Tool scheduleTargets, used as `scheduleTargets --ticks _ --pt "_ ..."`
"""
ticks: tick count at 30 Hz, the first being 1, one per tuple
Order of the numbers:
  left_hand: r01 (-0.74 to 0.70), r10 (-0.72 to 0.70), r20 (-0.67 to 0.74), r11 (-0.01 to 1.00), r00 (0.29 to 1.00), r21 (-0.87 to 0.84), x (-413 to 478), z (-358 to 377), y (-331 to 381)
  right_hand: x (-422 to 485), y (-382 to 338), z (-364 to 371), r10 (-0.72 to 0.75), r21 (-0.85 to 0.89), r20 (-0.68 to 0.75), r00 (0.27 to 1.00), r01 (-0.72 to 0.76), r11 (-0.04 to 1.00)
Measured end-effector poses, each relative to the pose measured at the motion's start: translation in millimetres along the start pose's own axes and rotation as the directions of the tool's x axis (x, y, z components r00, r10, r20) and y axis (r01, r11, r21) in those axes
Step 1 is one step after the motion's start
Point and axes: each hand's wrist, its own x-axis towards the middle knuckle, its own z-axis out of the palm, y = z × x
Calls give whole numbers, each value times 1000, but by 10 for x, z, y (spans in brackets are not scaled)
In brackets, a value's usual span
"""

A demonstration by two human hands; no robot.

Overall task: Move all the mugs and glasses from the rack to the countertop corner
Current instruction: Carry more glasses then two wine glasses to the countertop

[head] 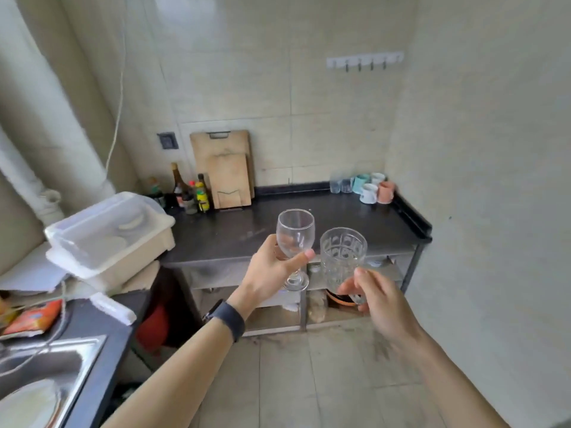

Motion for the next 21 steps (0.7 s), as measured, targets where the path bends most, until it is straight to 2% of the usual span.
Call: scheduleTargets --ticks 7,11,15,21 --pt "4 -1 91 999 996 -37 1226 616 132 989 218 -606 108 23 -134 985 -105 994" --pt "17 -16 145 1000 989 -4 1787 984 103 1485 397 -864 141 30 -169 976 -138 990" --pt "41 -49 189 998 981 45 2351 1342 -18 2040 642 -1062 201 52 -168 965 -194 980" --pt "121 -130 162 991 978 64 3305 1835 -294 3091 1070 -1359 268 62 -88 959 -263 963"
